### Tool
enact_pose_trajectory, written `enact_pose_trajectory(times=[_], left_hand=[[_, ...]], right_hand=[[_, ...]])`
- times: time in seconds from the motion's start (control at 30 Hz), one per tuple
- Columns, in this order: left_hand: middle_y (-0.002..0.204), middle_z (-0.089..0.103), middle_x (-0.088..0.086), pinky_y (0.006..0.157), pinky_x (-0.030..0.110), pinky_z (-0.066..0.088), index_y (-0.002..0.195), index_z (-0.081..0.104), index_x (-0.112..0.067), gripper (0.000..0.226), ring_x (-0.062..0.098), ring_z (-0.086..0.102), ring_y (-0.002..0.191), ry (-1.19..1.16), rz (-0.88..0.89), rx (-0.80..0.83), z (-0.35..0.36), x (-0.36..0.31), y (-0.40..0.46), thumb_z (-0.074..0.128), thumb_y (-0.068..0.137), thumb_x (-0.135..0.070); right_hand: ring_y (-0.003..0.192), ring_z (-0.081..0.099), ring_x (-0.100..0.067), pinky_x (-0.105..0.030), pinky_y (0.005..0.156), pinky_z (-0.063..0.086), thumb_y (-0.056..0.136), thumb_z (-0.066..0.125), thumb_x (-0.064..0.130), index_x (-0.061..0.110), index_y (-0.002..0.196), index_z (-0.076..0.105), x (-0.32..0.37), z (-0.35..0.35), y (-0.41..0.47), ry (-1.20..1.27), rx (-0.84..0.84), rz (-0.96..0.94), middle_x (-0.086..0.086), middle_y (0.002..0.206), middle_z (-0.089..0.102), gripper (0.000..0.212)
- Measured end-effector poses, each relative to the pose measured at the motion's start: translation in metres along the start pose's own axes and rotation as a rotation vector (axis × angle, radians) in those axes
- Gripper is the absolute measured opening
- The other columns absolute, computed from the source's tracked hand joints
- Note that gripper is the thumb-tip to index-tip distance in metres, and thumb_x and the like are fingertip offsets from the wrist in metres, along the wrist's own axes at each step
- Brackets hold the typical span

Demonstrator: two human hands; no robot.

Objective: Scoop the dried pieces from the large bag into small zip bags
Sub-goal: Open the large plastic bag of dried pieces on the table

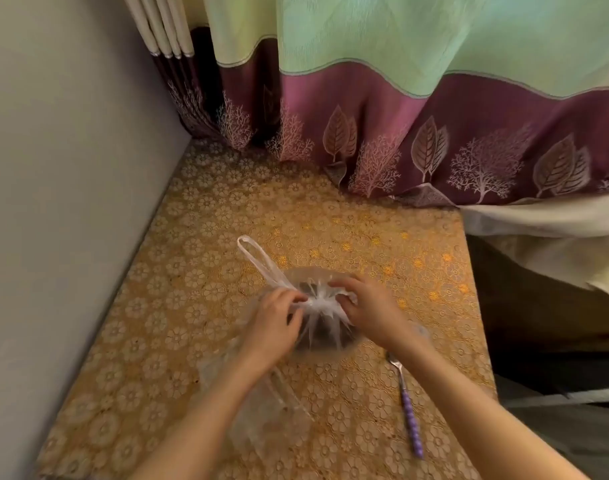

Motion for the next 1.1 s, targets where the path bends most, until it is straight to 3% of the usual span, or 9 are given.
enact_pose_trajectory(times=[0.1, 0.2, 0.33, 0.5, 0.6, 0.7, 0.93, 1.0, 1.1], left_hand=[[0.122, 0.046, -0.011, 0.095, 0.020, 0.027, 0.121, 0.051, -0.023, 0.027, 0.003, 0.038, 0.114, 0.150, 0.094, -0.027, 0.018, 0.004, 0.020, 0.047, 0.094, -0.027], [0.124, 0.044, -0.012, 0.104, 0.031, 0.025, 0.123, 0.046, -0.028, 0.033, 0.007, 0.035, 0.121, 0.209, 0.141, -0.003, 0.036, 0.017, 0.034, 0.049, 0.091, -0.037], [0.113, 0.046, -0.014, 0.096, 0.027, 0.034, 0.116, 0.048, -0.029, 0.032, 0.006, 0.038, 0.109, 0.204, 0.239, -0.104, 0.039, 0.025, 0.056, 0.049, 0.088, -0.045], [0.102, 0.044, -0.015, 0.091, 0.021, 0.044, 0.113, 0.053, -0.021, 0.024, 0.000, 0.046, 0.097, 0.155, 0.365, -0.127, 0.024, 0.016, 0.086, 0.053, 0.090, -0.026], [0.094, 0.045, -0.012, 0.080, 0.002, 0.037, 0.104, 0.057, -0.013, 0.018, -0.007, 0.047, 0.081, 0.159, 0.461, -0.239, 0.006, 0.013, 0.097, 0.058, 0.087, -0.012], [0.090, 0.051, -0.005, 0.071, -0.002, 0.034, 0.098, 0.060, -0.009, 0.020, -0.004, 0.047, 0.076, 0.159, 0.458, -0.367, -0.012, 0.023, 0.106, 0.059, 0.080, 0.000], [0.083, 0.071, -0.007, 0.066, 0.006, 0.045, 0.095, 0.069, -0.023, 0.013, -0.005, 0.061, 0.074, -0.257, 0.417, -0.140, -0.010, 0.033, 0.113, 0.063, 0.084, -0.024], [0.082, 0.071, -0.003, 0.068, 0.017, 0.048, 0.091, 0.071, -0.025, 0.027, 0.001, 0.063, 0.075, -0.216, 0.444, -0.159, -0.004, 0.026, 0.106, 0.062, 0.078, -0.046], [0.085, 0.070, 0.005, 0.072, 0.031, 0.051, 0.092, 0.071, -0.020, 0.029, 0.014, 0.064, 0.079, -0.084, 0.433, -0.248, 0.000, 0.018, 0.090, 0.065, 0.078, -0.044]], right_hand=[[0.128, 0.039, -0.018, -0.031, 0.107, 0.030, 0.088, 0.062, 0.025, 0.030, 0.142, 0.037, -0.003, 0.014, 0.026, -0.284, 0.147, -0.155, 0.006, 0.142, 0.045, 0.060], [0.111, 0.054, -0.018, -0.027, 0.094, 0.045, 0.087, 0.063, 0.024, 0.022, 0.128, 0.055, -0.017, 0.029, 0.044, -0.388, 0.199, -0.209, 0.001, 0.119, 0.062, 0.042], [0.069, 0.053, 0.001, -0.008, 0.059, 0.037, 0.088, 0.063, 0.020, 0.015, 0.092, 0.069, -0.029, 0.021, 0.066, -0.183, 0.133, -0.206, 0.011, 0.081, 0.061, 0.008], [0.068, 0.049, 0.004, -0.009, 0.059, 0.037, 0.088, 0.064, 0.018, 0.019, 0.082, 0.065, -0.033, -0.003, 0.090, -0.018, 0.030, -0.214, 0.015, 0.074, 0.056, 0.006], [0.065, 0.048, 0.002, -0.009, 0.059, 0.036, 0.087, 0.065, 0.017, 0.018, 0.080, 0.064, -0.047, -0.019, 0.099, 0.060, -0.101, -0.212, 0.012, 0.074, 0.057, 0.007], [0.060, 0.046, 0.002, -0.009, 0.058, 0.037, 0.085, 0.067, 0.017, 0.018, 0.077, 0.065, -0.074, -0.036, 0.101, 0.213, -0.304, -0.172, 0.009, 0.069, 0.057, 0.008], [0.065, 0.050, -0.008, -0.022, 0.060, 0.043, 0.087, 0.064, 0.021, 0.011, 0.083, 0.069, -0.084, -0.033, 0.096, 0.346, -0.455, -0.250, -0.007, 0.076, 0.062, 0.012], [0.062, 0.048, -0.007, -0.018, 0.057, 0.041, 0.089, 0.062, 0.022, 0.012, 0.082, 0.068, -0.077, -0.030, 0.087, 0.348, -0.501, -0.287, -0.003, 0.072, 0.060, 0.014], [0.070, 0.054, -0.007, -0.015, 0.063, 0.046, 0.091, 0.060, 0.025, 0.016, 0.094, 0.067, -0.065, -0.019, 0.062, 0.331, -0.549, -0.314, 0.005, 0.079, 0.063, 0.011]])
Point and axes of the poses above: each hand's wrist, its own y-axis towards the middle knuckle, its own z-axis out of the palm, x = y × z, the point moved 4 cm from there along y, towards the middle knuckle
